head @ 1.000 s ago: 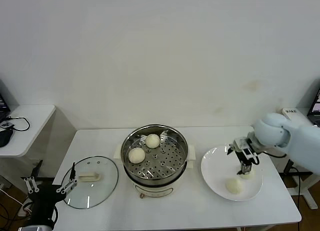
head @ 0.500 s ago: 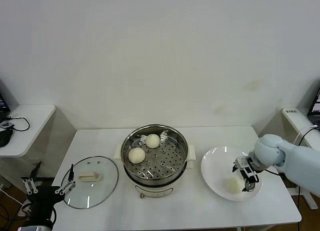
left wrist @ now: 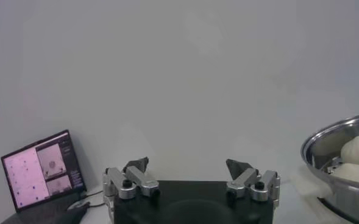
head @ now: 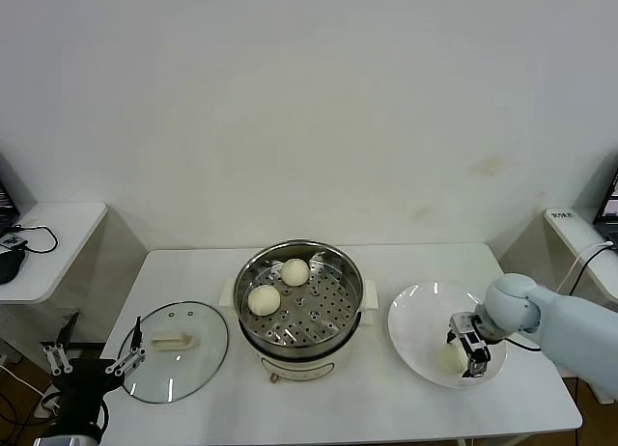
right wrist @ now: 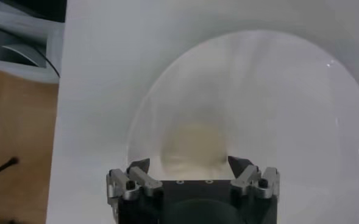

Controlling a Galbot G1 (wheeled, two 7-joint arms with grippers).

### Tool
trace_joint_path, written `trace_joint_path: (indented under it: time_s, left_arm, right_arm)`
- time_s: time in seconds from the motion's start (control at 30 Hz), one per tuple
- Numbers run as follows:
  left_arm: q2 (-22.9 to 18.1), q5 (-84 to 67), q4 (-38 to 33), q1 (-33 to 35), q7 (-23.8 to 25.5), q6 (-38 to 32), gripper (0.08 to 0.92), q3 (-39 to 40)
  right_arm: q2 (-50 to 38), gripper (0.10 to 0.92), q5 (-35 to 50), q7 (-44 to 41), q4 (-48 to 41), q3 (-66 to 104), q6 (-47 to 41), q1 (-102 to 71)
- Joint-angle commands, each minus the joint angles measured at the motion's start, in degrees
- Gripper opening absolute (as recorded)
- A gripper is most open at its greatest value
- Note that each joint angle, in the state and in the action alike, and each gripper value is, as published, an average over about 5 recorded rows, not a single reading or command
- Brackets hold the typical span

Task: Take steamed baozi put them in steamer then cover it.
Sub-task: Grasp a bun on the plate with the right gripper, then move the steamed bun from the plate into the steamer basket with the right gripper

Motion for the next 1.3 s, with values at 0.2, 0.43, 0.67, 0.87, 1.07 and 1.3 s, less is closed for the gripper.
trace_joint_path:
  time_s: [0.2, 0.43, 0.67, 0.87, 1.07, 1.3]
  left_arm:
    - [-0.3, 0.1, -0.1, 0.1, 0.0, -0.1, 0.823, 0.1]
    - [-0.4, 0.1, -0.3, 0.1, -0.1, -0.1, 0.823, 0.1]
    - [-0.4, 0.1, -0.6, 0.1, -0.1, -0.1, 0.823, 0.4]
    - [-0.1, 0.0, -0.6, -0.1, 0.0, -0.1, 0.823, 0.3]
    - [0.1, -0.2, -0.7, -0.3, 0.0, -0.1, 0.823, 0.4]
    - [0.3, -0.4, -1.0, -0.5, 0.0, -0.1, 0.823, 0.7]
  right_arm:
    - [1.2, 0.741, -0.5, 0.9, -1.3, 1.6, -0.4, -2.0]
    - [1.1, 0.68, -0.7, 0.7, -1.2, 2.2, -0.6, -2.3]
    - [0.7, 0.597, 1.9, -0.5, -0.1, 2.5, -1.1, 1.1]
    - [-0.2, 0.594, 7.5, -3.0, 1.7, 1.6, -2.0, 12.0]
    - [0.7, 0.599, 13.9, -3.9, 2.1, -2.1, -2.9, 25.7]
    - [7.0, 0.602, 20.1, -3.1, 2.6, -11.7, -4.1, 42.2]
